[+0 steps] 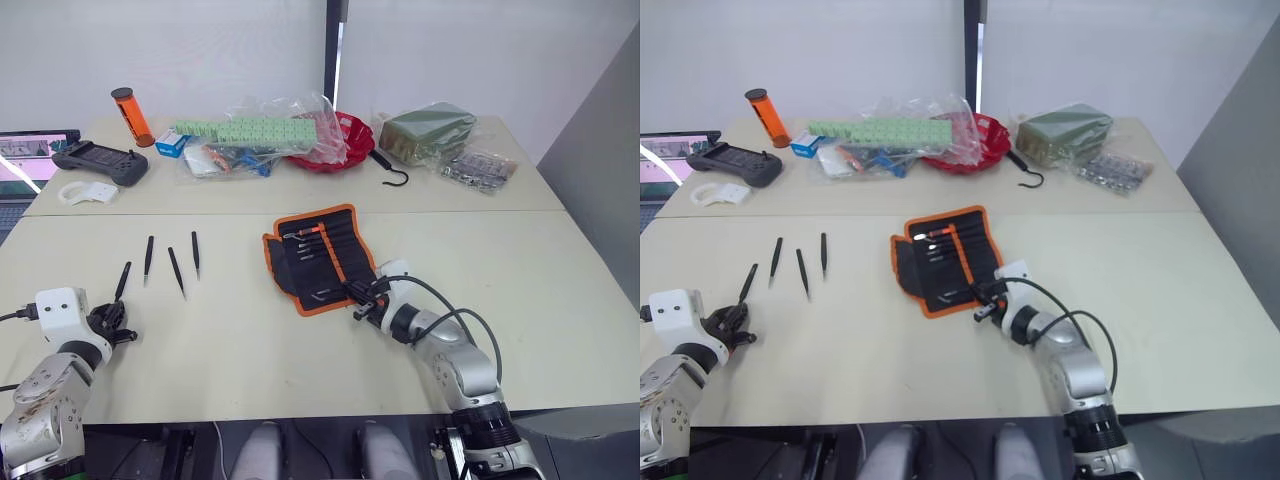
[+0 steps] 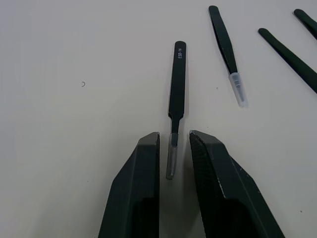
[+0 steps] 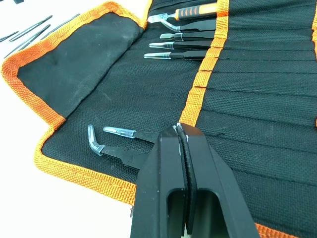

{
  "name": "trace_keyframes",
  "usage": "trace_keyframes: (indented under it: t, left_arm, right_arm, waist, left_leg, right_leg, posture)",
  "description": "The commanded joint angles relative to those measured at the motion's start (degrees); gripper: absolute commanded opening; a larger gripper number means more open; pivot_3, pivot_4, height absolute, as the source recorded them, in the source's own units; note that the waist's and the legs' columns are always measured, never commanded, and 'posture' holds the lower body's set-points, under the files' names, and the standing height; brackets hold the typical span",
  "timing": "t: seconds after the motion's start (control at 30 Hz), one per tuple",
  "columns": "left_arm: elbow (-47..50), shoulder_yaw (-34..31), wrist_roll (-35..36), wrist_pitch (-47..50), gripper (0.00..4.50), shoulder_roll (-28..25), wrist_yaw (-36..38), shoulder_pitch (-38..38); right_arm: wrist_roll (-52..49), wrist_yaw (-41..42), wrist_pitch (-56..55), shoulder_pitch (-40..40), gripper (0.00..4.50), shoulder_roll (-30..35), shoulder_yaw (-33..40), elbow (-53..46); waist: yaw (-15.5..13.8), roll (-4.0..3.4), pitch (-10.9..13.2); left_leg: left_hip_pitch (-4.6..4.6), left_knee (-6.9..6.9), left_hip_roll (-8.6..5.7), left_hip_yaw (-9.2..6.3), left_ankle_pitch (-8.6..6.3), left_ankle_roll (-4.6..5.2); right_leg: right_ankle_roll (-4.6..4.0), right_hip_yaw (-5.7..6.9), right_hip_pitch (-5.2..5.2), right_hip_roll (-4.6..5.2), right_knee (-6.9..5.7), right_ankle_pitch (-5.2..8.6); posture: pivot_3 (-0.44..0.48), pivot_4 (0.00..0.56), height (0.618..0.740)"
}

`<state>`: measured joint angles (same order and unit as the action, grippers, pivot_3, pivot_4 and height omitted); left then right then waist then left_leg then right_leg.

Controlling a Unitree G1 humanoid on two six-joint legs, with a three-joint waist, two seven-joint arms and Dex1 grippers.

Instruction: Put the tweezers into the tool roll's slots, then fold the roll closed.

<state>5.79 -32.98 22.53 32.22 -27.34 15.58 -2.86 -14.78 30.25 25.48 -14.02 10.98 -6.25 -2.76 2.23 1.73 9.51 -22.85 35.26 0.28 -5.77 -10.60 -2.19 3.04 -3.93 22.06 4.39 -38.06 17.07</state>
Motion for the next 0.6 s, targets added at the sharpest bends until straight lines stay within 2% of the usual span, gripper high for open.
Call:
trace_keyframes:
  t: [0.03,0.07,0.1,0.27,0.6]
  left_arm:
    - [1.6,0.0,0.8,-0.6,1.02,0.7,0.5,-1.2]
    - [2.3,-0.4,1.3,-0.5,1.02,1.0,0.3,-1.5]
    - [2.5,-0.7,1.5,-0.8,1.57,1.0,0.5,-1.8]
    - [6.4,-3.1,3.4,-1.5,3.13,0.8,1.7,-5.1]
    - [14.0,-9.6,7.9,-4.0,3.13,2.1,5.8,-17.9]
  right_arm:
    - [0.1,0.4,0.8,0.4,0.0,0.4,-0.6,0.6]
    - [0.1,0.5,0.8,0.4,0.0,0.5,-0.6,0.6]
    - [0.1,0.5,0.9,0.4,0.0,0.6,-0.6,0.6]
    - [0.1,1.0,1.0,0.4,0.0,0.6,-0.8,0.7]
    - [-0.1,2.3,1.4,-0.2,0.0,0.3,-1.8,1.4]
  waist:
    - [0.0,0.0,0.0]
    - [0.1,0.0,0.0]
    - [0.1,0.0,0.0]
    - [0.3,0.01,0.0]
    - [0.3,0.05,0.0]
  left_leg:
    - [0.0,0.0,0.0,0.0,0.0,0.0]
    - [0.0,0.0,0.0,0.0,0.0,0.0]
    - [-0.01,0.0,0.0,0.0,0.0,0.0]
    - [-0.03,-0.01,0.02,0.0,0.0,0.0]
    - [-0.04,-0.06,0.1,0.06,-0.01,-0.01]
  right_leg:
    - [0.0,0.0,0.0,0.0,0.0,0.0]
    - [0.0,0.0,0.0,0.01,0.0,0.0]
    - [0.0,0.0,0.01,0.01,0.01,0.0]
    - [0.0,0.0,0.04,0.0,0.01,0.0]
    - [-0.07,-0.01,0.07,-0.03,0.06,0.03]
  posture:
    - [0.0,0.15,0.74]
    - [0.0,0.15,0.74]
    - [0.0,0.15,0.74]
    - [0.0,0.15,0.74]
    - [0.0,0.15,0.74]
